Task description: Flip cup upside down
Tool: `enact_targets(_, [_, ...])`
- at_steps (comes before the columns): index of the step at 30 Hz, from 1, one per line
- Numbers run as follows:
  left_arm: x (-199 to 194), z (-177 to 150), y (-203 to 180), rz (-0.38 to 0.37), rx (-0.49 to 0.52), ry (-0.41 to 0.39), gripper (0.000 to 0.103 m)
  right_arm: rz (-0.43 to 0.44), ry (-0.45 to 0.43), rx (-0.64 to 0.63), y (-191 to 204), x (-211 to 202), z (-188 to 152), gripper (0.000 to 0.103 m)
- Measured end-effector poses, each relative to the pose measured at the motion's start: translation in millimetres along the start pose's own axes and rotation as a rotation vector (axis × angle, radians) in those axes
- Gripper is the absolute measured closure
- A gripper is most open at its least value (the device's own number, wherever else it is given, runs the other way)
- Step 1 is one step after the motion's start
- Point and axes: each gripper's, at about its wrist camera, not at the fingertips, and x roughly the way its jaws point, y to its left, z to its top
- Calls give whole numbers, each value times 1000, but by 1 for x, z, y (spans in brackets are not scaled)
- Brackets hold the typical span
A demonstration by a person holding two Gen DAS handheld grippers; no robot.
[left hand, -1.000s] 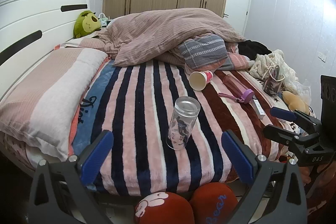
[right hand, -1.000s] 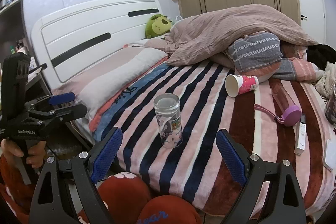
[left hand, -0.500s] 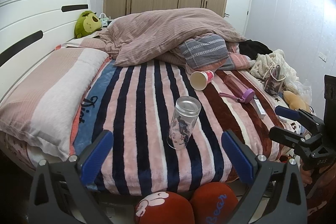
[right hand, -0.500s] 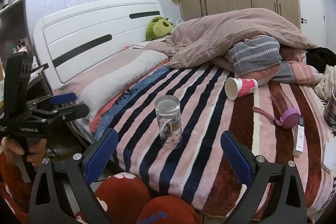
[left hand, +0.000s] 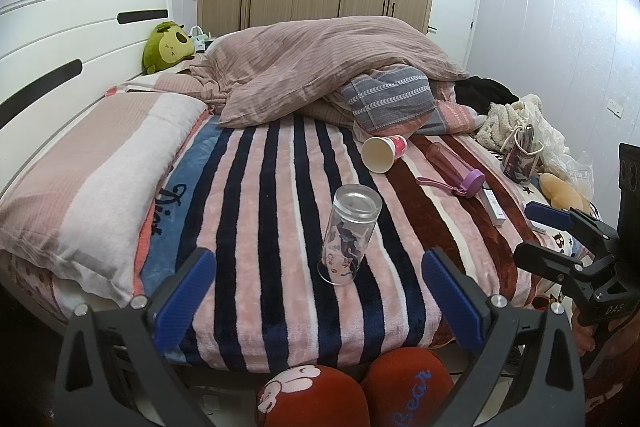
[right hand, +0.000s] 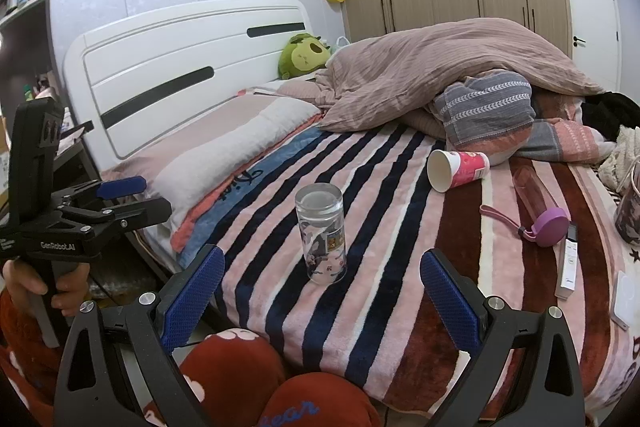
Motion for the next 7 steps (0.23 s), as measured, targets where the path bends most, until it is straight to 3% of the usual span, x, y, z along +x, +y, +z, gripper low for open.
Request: enact_targets(7, [-1,0,-1,2,-1,-1,1,0,-1,0,0,0,0,4])
